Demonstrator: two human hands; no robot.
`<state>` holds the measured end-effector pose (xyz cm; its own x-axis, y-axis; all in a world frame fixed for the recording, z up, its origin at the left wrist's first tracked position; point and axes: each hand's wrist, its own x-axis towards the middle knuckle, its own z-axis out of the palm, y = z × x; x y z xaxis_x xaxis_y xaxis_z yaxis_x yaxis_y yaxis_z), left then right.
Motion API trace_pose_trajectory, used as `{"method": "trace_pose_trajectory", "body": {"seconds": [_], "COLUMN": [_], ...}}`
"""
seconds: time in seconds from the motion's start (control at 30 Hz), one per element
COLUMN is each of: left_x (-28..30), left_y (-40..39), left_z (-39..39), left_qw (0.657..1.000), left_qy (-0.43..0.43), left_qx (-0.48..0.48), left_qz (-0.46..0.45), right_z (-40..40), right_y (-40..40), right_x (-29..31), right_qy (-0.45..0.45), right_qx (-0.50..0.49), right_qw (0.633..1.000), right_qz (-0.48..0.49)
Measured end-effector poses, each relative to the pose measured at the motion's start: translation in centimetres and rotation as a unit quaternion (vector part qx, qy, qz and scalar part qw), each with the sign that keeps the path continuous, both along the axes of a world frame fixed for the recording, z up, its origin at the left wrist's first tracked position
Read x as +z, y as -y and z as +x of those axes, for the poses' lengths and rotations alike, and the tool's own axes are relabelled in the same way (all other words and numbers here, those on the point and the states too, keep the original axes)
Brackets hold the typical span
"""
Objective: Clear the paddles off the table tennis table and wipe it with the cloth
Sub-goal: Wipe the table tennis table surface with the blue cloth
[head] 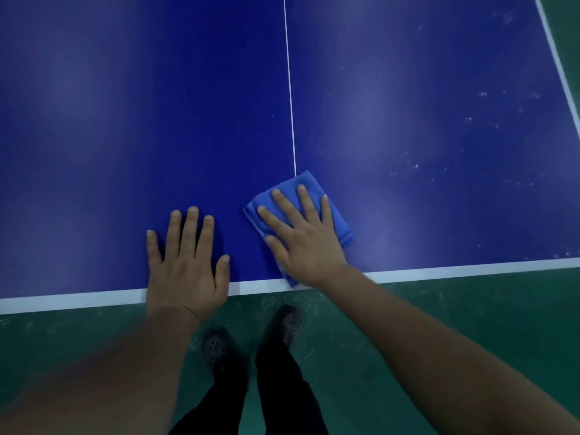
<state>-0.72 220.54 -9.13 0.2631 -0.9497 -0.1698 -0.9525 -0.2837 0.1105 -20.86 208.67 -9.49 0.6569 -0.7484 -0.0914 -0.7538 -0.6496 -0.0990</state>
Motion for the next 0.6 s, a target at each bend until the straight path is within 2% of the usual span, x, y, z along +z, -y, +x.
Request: {"method": "trace_pose_trajectory", "body": {"seconds": [0.03, 0.07, 0.13, 0.2, 0.23, 0.27, 0.3, 0.33, 0.37, 0.4, 0.43, 0.47, 0.5, 0.53, 0.57, 0.6], "left_x": [-0.1, -0.2, -0.4, -0.4, -0.3, -0.1, 0.0, 0.1, 0.2, 0.3, 0.5, 0.6, 0.8, 1.0, 1.1, 1.3], "left_y": [0.0, -0.1, -0.1, 0.0, 0.0, 0.1, 0.0, 0.1, 0.0, -0.1, -0.1, -0.1, 0.1, 0.5, 1.1, 1.8], "left_z": [0.0, 0.0, 0.2, 0.2, 0.2, 0.2, 0.2, 0.1, 0.2, 0.2, 0.2, 0.3, 0.3, 0.4, 0.4, 0.3], "left_qw": [1.0, 1.0, 1.0, 1.0, 1.0, 1.0, 1.0, 1.0, 1.0, 1.0, 0.999, 0.998, 0.997, 0.995, 0.994, 0.993], "left_qy": [0.002, 0.004, 0.008, 0.012, 0.011, 0.008, 0.005, 0.001, -0.006, -0.02, -0.037, -0.056, -0.071, -0.08, -0.083, -0.084], "left_qx": [0.0, 0.0, -0.003, -0.009, -0.009, -0.009, -0.007, -0.005, -0.002, 0.003, 0.011, 0.021, 0.03, 0.039, 0.051, 0.062], "left_qz": [-0.002, -0.002, 0.003, 0.008, 0.011, 0.018, 0.024, 0.028, 0.03, 0.024, 0.01, -0.009, -0.025, -0.04, -0.049, -0.05], "right_z": [-1.0, -2.5, -6.7, -10.7, -11.4, -11.0, -9.5, -7.5, -5.4, -3.6, -2.9, -3.4, -4.9, -6.9, -9.1, -11.6], "right_y": [1.8, 4.1, 8.9, 12.3, 12.8, 12.7, 11.8, 10.5, 8.6, 6.2, 4.0, 3.1, 4.1, 6.1, 8.3, 10.7], "right_x": [0.2, 0.3, 0.6, 1.4, 1.7, 1.8, 1.6, 1.5, 1.1, 0.8, 0.3, 0.1, 0.3, 0.4, 0.6, 1.0], "right_qy": [-0.002, -0.007, -0.028, -0.011, 0.011, 0.018, 0.011, 0.001, -0.006, -0.015, -0.028, -0.035, -0.025, -0.019, -0.022, -0.026], "right_qx": [0.015, -0.028, -0.228, -0.442, -0.513, -0.548, -0.541, -0.495, -0.41, -0.287, -0.148, -0.051, -0.011, -0.052, -0.154, -0.288], "right_qw": [1.0, 1.0, 0.973, 0.897, 0.857, 0.836, 0.84, 0.868, 0.912, 0.958, 0.988, 0.998, 1.0, 0.998, 0.988, 0.957], "right_qz": [0.003, -0.008, -0.01, 0.022, 0.037, 0.042, 0.041, 0.031, 0.017, 0.015, 0.011, -0.002, -0.004, -0.009, -0.011, -0.005]}}
